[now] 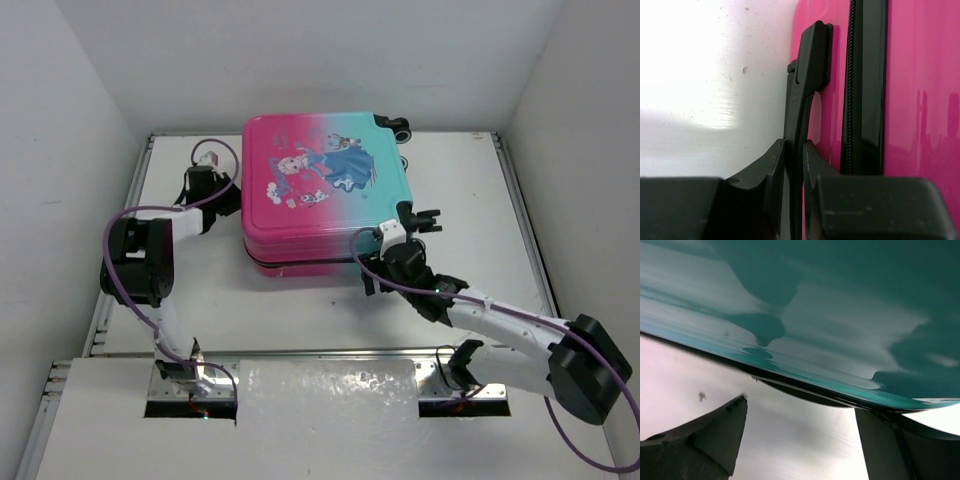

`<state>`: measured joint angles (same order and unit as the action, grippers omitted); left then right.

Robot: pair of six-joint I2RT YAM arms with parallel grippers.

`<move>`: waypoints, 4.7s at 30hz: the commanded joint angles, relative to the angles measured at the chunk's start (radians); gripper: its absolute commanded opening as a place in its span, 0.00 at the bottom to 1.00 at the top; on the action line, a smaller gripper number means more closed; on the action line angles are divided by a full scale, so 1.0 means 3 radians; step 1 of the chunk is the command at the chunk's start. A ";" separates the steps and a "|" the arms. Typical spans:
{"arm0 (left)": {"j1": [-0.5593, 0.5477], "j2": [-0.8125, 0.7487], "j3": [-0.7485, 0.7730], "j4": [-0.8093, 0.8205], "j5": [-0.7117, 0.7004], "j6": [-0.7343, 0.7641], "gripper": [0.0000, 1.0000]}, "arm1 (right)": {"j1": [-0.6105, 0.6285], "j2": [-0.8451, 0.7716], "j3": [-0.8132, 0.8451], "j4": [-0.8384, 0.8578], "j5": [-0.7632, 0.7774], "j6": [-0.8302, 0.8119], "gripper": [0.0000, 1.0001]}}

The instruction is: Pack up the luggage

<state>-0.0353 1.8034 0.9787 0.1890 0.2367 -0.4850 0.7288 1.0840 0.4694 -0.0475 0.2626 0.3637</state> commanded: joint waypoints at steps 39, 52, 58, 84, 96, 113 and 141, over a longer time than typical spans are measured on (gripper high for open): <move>-0.0184 0.0206 0.0133 -0.0456 -0.0477 -0.0669 0.00 | -0.1421 -0.0004 -0.1089 0.2861 -0.0214 -0.0405 0.00; -0.0113 0.0942 0.1252 -0.0967 -0.0682 -0.0725 0.00 | -0.2899 0.1749 -0.0446 0.4626 -0.2178 0.0755 0.00; -0.0087 0.1326 0.1886 -0.1192 -0.0656 -0.0679 0.00 | -0.2971 0.2444 0.0335 0.4643 -0.2373 0.1048 0.00; 0.0118 0.1332 0.3149 -0.1928 -0.0773 -0.0168 0.89 | -0.2251 0.4400 0.3781 0.2126 -0.3341 0.0526 0.00; 0.0172 -0.0475 0.3240 -0.2952 -0.2097 0.0124 1.00 | -0.1080 0.3025 0.2026 0.2060 -0.2104 0.0045 0.00; -0.1718 -0.2310 0.0266 -0.2395 -0.1777 -0.0551 1.00 | -0.0241 0.3295 0.2199 0.2561 -0.1499 0.0403 0.00; -0.2255 -0.1107 0.0696 -0.2798 -0.2891 -0.1845 0.06 | -0.0358 0.3418 0.1938 0.2873 -0.1683 0.0265 0.00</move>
<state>-0.7074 1.5051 1.2194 -0.6720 -0.6029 -1.0367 0.6353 2.0586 1.0447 0.7345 -0.3264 0.4583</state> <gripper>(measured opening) 0.544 0.002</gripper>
